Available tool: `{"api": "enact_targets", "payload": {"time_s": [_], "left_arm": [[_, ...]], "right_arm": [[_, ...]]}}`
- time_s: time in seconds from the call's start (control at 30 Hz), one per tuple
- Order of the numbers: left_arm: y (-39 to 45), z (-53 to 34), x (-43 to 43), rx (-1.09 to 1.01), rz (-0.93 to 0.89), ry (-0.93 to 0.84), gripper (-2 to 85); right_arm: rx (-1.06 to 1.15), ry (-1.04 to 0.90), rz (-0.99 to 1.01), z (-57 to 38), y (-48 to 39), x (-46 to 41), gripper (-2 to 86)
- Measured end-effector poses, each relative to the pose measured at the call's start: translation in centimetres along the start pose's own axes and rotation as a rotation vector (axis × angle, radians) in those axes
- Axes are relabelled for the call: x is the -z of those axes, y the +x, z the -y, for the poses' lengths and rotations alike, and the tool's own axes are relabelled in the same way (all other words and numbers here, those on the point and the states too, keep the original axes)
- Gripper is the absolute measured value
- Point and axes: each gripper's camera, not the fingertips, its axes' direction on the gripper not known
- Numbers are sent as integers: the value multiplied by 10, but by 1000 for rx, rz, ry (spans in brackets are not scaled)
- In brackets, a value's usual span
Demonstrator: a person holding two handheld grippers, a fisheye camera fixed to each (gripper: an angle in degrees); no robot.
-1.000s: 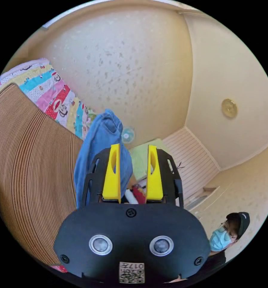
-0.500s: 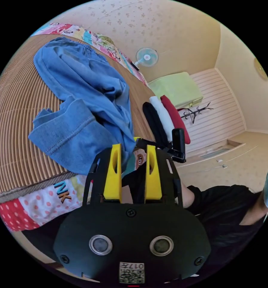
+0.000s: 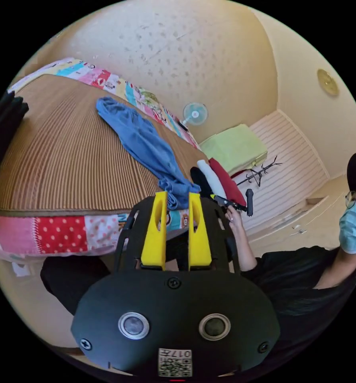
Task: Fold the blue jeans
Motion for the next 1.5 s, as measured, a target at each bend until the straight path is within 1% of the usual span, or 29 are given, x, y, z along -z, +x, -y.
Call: {"api": "enact_targets", "payload": {"time_s": [0.07,0.13,0.2,0.27,0.33,0.37,0.4,0.43,0.47,0.53,0.6,0.63,0.67,0.73,0.8,0.87,0.93,0.97,1.03,1.07,1.1,1.17,1.2,1.23,1.3,1.33,1.4,1.47,1.5], "left_arm": [[-1,-11,-29,11,-51,-65,98],[1,-21,-47,16,-101,-94,97],[6,-29,-57,12,-141,-120,91],[7,-34,-58,15,-143,-142,88],[6,-37,-51,23,-145,-155,86],[5,-38,-39,19,-152,-149,83],[4,-39,-20,3,-146,-116,80],[3,-40,-7,-5,-132,-87,78],[-2,-42,21,1,-85,-20,76],[-14,-47,62,47,-24,73,81],[-29,-53,105,97,-26,149,99],[-31,-54,112,105,-32,157,105],[-34,-56,124,116,-43,162,108],[-33,-59,131,126,-34,143,112],[-28,-64,130,127,44,92,114],[-26,-67,125,136,125,54,114],[-25,-67,119,136,170,38,115],[-25,-65,113,134,174,26,115],[-25,-58,101,124,167,9,116],[-27,-53,90,135,187,-8,115],[-33,-46,78,173,232,-41,114],[-42,-36,63,204,259,-95,104],[-49,-31,58,233,269,-127,68],[-53,-29,58,252,275,-141,50],[-61,-23,74,274,161,-147,9],[-60,-23,83,262,104,-131,5],[-51,-24,132,187,-180,-33,-3],[-49,-29,176,168,-348,57,-6],[-52,-33,206,176,-394,123,-6]], "right_arm": [[-37,39,23,-22,0,-2,93],[-7,188,186,-52,-10,10,98],[55,247,310,-63,-21,10,102],[112,217,337,-62,-34,-6,99],[147,30,337,-53,-48,-52,70],[162,-11,375,-52,-50,-60,61],[213,-29,476,-52,-55,-63,48],[293,56,567,-56,-61,-42,40],[329,126,602,-58,-66,-26,38],[460,347,666,-67,-93,31,31],[578,391,760,-68,-121,56,28],[676,353,851,-69,-141,60,27],[739,306,895,-69,-151,59,26],[1002,-35,1088,-76,-188,35,25],[1055,-114,1177,-94,-189,18,30],[920,-47,1130,-107,-172,7,46],[717,5,1013,-111,-145,-8,89],[679,3,967,-111,-141,-12,100],[519,-84,723,-101,-135,-32,129],[484,-108,672,-100,-135,-37,128],[456,-124,649,-101,-137,-45,126],[435,-109,754,-107,-141,-52,109],[412,-112,820,-110,-146,-60,98],[390,-139,818,-110,-154,-71,81],[371,-219,734,-107,-164,-92,51],[358,-218,717,-104,-161,-97,35],[352,-223,804,-96,-145,-95,24],[329,-154,890,-89,-116,-78,18],[319,-65,933,-87,-91,-60,16]]}}
